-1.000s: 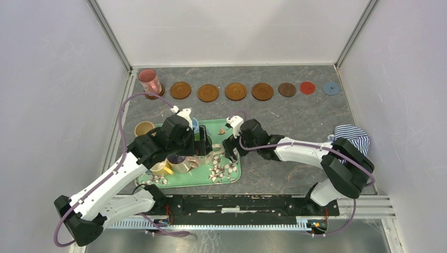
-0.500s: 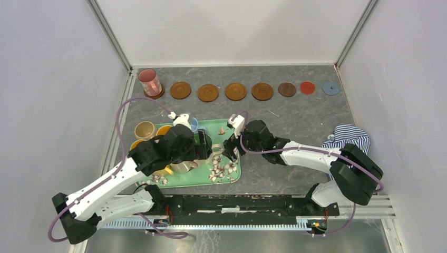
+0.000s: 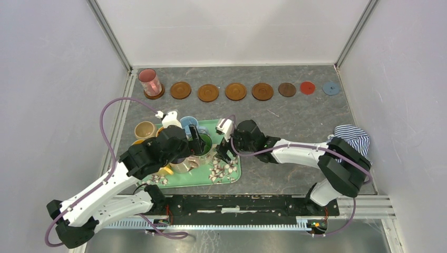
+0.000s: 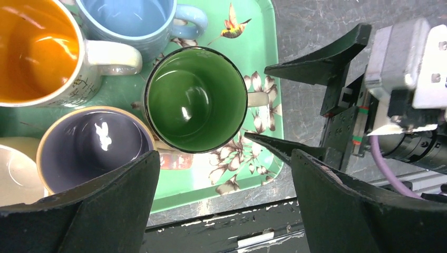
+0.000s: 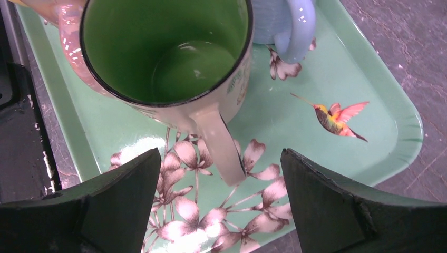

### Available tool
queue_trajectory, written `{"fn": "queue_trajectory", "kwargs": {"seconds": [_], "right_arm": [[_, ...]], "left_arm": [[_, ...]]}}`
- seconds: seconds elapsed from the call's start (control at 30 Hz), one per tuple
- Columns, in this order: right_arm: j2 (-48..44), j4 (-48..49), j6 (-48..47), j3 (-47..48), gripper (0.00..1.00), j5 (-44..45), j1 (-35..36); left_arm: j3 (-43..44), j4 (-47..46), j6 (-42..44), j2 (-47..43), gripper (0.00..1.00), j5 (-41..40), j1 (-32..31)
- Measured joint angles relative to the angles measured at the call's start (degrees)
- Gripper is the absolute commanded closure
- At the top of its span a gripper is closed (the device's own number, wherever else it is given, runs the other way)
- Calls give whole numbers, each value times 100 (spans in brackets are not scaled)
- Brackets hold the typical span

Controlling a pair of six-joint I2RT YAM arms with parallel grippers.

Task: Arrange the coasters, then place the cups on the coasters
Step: Pick up the cup from the tray.

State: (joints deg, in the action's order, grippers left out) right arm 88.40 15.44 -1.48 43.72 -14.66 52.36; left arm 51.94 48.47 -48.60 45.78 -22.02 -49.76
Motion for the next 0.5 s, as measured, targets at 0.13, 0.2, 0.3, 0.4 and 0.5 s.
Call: {"fn": "queue_trajectory", "kwargs": {"seconds": [0.13,0.2,0.3,0.4,0.5], "right_arm": [[125,-13,-83,162,12,-28,87],[173,-17,-105,223,13,-35,136],[282,-13,-138,317,16,-35,212],[332,-46,-144,321,19,-33,262],[354,-118,-149,321,23,-26,273]], "left_arm": [[96,9,0,4,0,-133,0],[120,7,0,4,0,-184,0],[133,4,0,9,0,-192,0],[133,4,0,9,0,-190,0],[133,-7,0,9,0,-190,0]]}}
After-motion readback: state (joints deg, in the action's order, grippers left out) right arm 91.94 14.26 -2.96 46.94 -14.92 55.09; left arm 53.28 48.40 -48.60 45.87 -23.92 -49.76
